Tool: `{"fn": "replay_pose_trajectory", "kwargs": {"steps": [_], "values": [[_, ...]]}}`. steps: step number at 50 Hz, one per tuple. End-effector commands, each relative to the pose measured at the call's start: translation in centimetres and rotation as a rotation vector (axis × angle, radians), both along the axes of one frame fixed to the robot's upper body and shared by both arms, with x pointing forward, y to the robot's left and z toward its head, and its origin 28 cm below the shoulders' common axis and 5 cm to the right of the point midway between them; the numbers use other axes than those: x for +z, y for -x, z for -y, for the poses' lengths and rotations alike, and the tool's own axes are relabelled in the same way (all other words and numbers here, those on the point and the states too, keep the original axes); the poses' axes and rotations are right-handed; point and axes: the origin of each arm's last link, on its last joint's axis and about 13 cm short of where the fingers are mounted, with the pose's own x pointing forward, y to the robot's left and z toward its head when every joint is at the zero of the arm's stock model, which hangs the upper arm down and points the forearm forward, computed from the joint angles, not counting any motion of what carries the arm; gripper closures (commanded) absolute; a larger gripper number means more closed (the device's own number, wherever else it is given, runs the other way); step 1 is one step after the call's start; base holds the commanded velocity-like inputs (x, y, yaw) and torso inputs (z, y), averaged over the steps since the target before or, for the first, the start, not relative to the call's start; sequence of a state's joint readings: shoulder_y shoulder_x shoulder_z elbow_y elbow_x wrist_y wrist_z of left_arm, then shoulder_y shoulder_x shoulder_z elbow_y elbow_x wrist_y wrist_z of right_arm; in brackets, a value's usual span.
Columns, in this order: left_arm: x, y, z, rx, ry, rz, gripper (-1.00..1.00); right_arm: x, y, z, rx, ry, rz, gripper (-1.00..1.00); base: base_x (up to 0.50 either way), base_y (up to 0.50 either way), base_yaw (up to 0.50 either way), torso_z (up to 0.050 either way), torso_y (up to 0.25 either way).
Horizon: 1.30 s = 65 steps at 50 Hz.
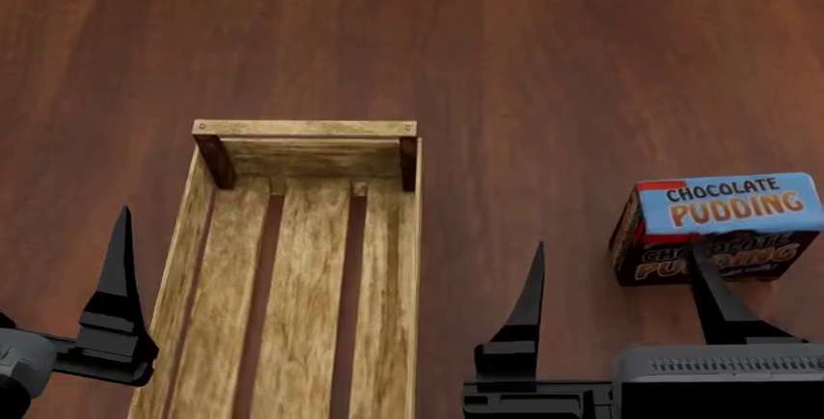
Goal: Stack the left bowl on the right bowl and place them in the tray.
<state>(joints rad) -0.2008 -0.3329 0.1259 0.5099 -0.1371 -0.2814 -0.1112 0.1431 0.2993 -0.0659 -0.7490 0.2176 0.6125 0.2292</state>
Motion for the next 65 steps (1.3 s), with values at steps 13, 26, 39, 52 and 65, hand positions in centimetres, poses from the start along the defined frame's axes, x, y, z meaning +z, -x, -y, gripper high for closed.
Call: {"fn": "replay_pose_trajectory", "kwargs": {"steps": [13,26,39,52,65], "values": [[0.2,-0.3,-0.1,0.031,0.02,-0.003,-1.0,0.0,-0.1,0.2,-0.005,-0.014,-0.031,-1.0,0.0,0.0,0.0,0.0,-0.201],[0.9,-0.4,-0.2,0.144,0.026,0.077,-1.0,2.2,2.1,0.6,-0.034,-0.002,-0.087,-1.0,0.0,0.0,0.0,0.0,0.0],[0.9,-0.5,-0.6,0.178,0.014,0.078,-1.0,4.2,4.5,1.5,-0.118,0.009,-0.235,-1.0,0.0,0.0,0.0,0.0,0.0],[1.2,-0.2,-0.7,0.178,0.013,0.083,-1.0,4.1,6.4,1.8,-0.115,0.027,-0.401,-1.0,0.0,0.0,0.0,0.0,0.0],[1.2,-0.2,-0.6,0.178,0.007,0.081,-1.0,1.7,7.4,1.8,-0.12,0.021,-0.499,-1.0,0.0,0.0,0.0,0.0,0.0]]}}
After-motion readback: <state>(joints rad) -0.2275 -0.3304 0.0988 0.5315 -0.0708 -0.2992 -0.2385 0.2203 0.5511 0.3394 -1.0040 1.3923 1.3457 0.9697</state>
